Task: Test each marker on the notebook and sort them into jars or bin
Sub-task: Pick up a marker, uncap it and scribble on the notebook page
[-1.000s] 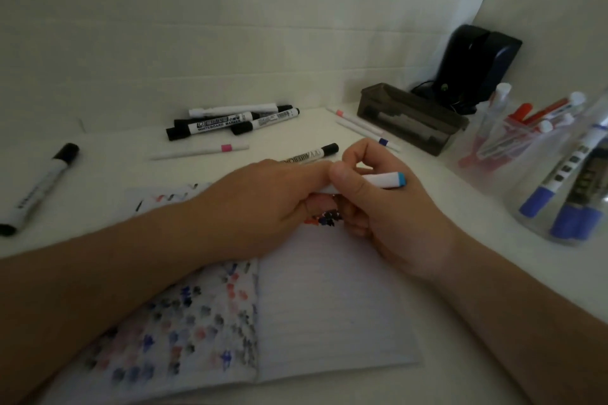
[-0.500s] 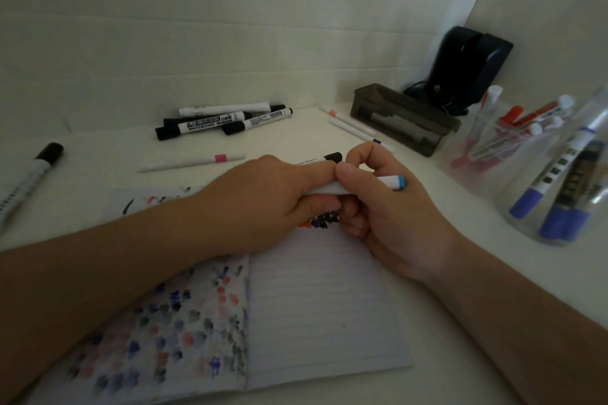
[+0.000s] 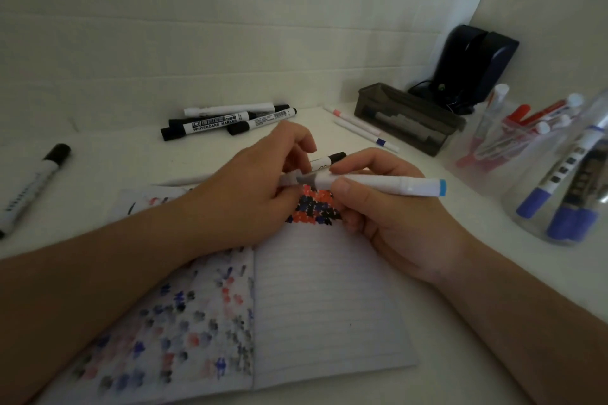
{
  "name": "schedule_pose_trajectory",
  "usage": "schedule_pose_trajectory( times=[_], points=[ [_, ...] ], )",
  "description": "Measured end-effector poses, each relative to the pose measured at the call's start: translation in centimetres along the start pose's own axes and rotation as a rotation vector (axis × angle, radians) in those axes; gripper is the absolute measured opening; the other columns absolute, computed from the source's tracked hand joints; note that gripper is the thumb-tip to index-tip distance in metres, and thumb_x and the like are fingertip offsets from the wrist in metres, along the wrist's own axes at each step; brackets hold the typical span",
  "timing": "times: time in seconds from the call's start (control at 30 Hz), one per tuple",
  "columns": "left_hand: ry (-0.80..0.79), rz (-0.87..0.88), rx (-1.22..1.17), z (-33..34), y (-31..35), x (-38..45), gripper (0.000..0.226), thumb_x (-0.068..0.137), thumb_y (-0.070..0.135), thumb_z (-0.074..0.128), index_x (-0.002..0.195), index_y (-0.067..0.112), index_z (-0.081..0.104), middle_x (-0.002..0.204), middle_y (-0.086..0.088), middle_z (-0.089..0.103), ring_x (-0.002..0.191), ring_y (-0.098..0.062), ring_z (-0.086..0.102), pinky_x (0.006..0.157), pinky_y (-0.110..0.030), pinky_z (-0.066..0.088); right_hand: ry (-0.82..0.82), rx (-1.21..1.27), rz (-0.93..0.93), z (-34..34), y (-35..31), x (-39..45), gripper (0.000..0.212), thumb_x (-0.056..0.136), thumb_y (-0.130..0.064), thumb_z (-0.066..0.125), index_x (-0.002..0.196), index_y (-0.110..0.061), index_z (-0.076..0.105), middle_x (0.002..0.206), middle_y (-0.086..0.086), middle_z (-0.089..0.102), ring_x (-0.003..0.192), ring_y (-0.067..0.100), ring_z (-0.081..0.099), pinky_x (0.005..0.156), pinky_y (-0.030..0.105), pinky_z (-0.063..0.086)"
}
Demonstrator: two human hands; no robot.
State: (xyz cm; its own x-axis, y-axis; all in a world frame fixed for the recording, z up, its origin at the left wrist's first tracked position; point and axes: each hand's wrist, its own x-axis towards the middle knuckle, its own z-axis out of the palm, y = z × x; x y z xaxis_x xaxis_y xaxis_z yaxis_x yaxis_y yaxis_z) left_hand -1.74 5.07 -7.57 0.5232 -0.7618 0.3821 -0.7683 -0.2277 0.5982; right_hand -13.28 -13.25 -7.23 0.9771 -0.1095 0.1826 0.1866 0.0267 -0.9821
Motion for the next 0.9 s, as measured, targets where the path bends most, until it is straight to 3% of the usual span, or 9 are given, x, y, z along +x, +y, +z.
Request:
schedule_pose_trajectory(
  times=[0.1, 0.23, 0.3, 0.4, 0.5, 0.57, 0.7, 0.9],
  points=[
    [-0.006, -0.067, 0.057, 0.1, -0.1, 0.0, 0.025, 0.101, 0.028, 0.062, 0.119, 0.040, 0.050, 0.095, 0.017, 0.069, 0.083, 0.001, 0.064, 0.067, -0.013, 0.047, 0.050, -0.011, -0.022, -0.2, 0.0, 0.0, 0.013, 0.083, -0.016, 0.083, 0.086, -0.018, 0.071, 0.073, 0.003, 0.068, 0.060, 0.016, 0.055, 0.055, 0.030, 0.045],
    [-0.053, -0.132, 0.265, 0.3, 0.2, 0.1, 0.010, 0.104, 0.038, 0.052, 0.112, 0.036, 0.057, 0.086, 0.015, 0.063, 0.081, -0.002, 0.058, 0.068, -0.019, 0.040, 0.127, 0.101, -0.009, -1.1, -0.6, 0.2, 0.018, 0.085, -0.007, 0.068, 0.073, -0.016, 0.057, 0.058, 0.000, 0.051, 0.051, 0.014, 0.035, 0.048, 0.025, 0.029],
    [-0.137, -0.151, 0.377, 0.2, 0.2, 0.0, 0.013, 0.105, 0.044, 0.045, 0.111, 0.036, 0.054, 0.089, 0.014, 0.059, 0.083, -0.005, 0.054, 0.069, -0.028, 0.039, 0.121, 0.097, 0.004, -1.7, -1.0, 0.0, 0.017, 0.083, -0.006, 0.061, 0.073, -0.014, 0.051, 0.059, 0.004, 0.043, 0.051, 0.015, 0.030, 0.047, 0.025, 0.025],
    [-0.232, -0.091, 0.468, 0.1, 0.5, -0.3, 0.024, 0.096, 0.061, 0.046, 0.111, 0.042, 0.052, 0.090, 0.016, 0.058, 0.084, -0.003, 0.051, 0.068, -0.028, 0.037, 0.089, -0.168, 0.036, -2.1, -1.2, -0.3, 0.011, 0.082, -0.007, 0.062, 0.076, -0.011, 0.055, 0.060, 0.007, 0.049, 0.050, 0.015, 0.040, 0.044, 0.022, 0.033],
    [-0.283, -0.049, 0.496, 0.1, 0.8, -0.3, 0.055, 0.079, 0.086, 0.041, 0.120, 0.049, 0.049, 0.094, 0.024, 0.056, 0.085, 0.000, 0.052, 0.073, -0.027, 0.040, 0.118, -0.446, 0.072, -1.9, -1.1, -0.5, 0.017, 0.089, -0.009, 0.072, 0.076, -0.008, 0.061, 0.062, 0.007, 0.061, 0.053, 0.015, 0.053, 0.048, 0.023, 0.042],
    [-0.308, -0.051, 0.508, 0.0, 0.9, -0.2, 0.071, 0.070, 0.095, 0.035, 0.126, 0.054, 0.045, 0.099, 0.024, 0.057, 0.088, -0.001, 0.054, 0.081, -0.032, 0.046, 0.151, -0.507, 0.094, -1.8, -0.9, -0.5, 0.017, 0.090, -0.008, 0.071, 0.076, -0.005, 0.062, 0.064, 0.011, 0.065, 0.054, 0.016, 0.058, 0.048, 0.024, 0.046],
    [-0.315, -0.076, 0.509, 0.1, 1.1, -0.1, 0.075, 0.066, 0.097, 0.037, 0.129, 0.057, 0.044, 0.104, 0.023, 0.059, 0.093, -0.004, 0.056, 0.086, -0.034, 0.048, 0.202, -0.534, 0.113, -1.7, -0.3, -0.4, 0.021, 0.089, -0.009, 0.072, 0.074, -0.003, 0.059, 0.067, 0.021, 0.067, 0.052, 0.022, 0.062, 0.046, 0.025, 0.049],
    [-0.319, -0.079, 0.513, 0.2, 1.2, -0.1, 0.075, 0.066, 0.096, 0.037, 0.130, 0.056, 0.043, 0.104, 0.023, 0.059, 0.094, -0.006, 0.056, 0.086, -0.033, 0.046, 0.219, -0.519, 0.102, -1.5, -0.2, -0.3, 0.022, 0.088, -0.009, 0.072, 0.072, -0.002, 0.059, 0.065, 0.020, 0.067, 0.051, 0.022, 0.062, 0.046, 0.026, 0.050]
  ],
)
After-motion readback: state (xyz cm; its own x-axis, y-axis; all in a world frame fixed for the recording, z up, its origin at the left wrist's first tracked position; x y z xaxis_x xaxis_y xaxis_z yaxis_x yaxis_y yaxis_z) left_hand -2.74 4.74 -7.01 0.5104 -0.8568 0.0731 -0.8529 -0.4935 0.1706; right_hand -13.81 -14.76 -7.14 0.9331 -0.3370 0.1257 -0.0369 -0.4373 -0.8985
